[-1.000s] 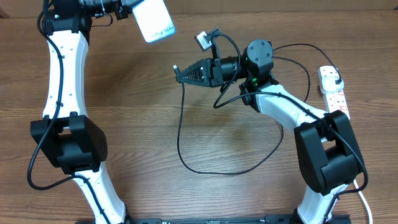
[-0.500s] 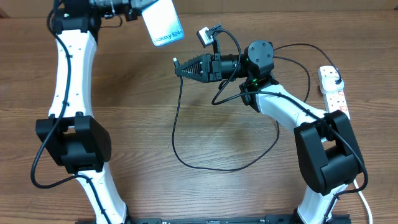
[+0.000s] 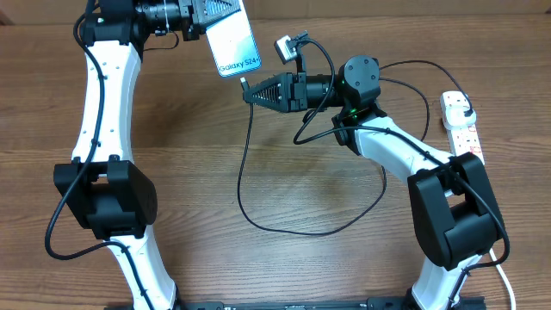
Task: Plug charger to phone and switch on socket
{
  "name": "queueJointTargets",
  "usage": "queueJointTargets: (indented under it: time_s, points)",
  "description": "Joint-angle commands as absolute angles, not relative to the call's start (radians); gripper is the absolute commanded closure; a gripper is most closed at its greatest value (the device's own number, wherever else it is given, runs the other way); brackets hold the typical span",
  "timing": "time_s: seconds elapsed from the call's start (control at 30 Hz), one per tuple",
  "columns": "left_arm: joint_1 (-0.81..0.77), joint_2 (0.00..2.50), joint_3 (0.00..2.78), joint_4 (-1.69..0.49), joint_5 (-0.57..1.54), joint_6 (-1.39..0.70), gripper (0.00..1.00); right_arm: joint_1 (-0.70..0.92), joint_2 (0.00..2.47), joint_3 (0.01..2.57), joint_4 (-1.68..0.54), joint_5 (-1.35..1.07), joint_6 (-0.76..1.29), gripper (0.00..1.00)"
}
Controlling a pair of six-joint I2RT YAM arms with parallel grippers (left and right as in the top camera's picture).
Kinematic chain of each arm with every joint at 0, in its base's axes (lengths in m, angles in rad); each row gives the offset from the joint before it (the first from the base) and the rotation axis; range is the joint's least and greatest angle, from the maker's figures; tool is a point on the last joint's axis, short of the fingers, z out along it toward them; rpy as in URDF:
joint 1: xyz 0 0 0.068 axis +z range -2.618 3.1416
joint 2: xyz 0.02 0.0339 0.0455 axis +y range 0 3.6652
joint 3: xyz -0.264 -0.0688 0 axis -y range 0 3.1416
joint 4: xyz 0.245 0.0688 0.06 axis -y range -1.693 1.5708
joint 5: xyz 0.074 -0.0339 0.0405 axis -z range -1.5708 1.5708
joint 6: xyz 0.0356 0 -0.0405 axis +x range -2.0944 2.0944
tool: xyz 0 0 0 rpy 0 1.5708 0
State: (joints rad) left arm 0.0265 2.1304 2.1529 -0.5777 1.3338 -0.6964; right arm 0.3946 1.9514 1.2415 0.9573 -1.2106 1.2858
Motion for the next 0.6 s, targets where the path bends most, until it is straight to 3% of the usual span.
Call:
queueJointTargets:
  time_s: [0.0, 0.57]
  points:
    - [0.030, 2.125, 2.162, -0.575, 1.357, -0.656, 0.96, 0.384, 1.935, 1.257, 0.965, -1.196, 1.287, 0.96]
    - [0.028, 2.125, 2.162, -0.575, 1.358, -0.669, 0.96, 0.384, 1.935, 1.257, 0.956, -1.171, 1.288, 0.96]
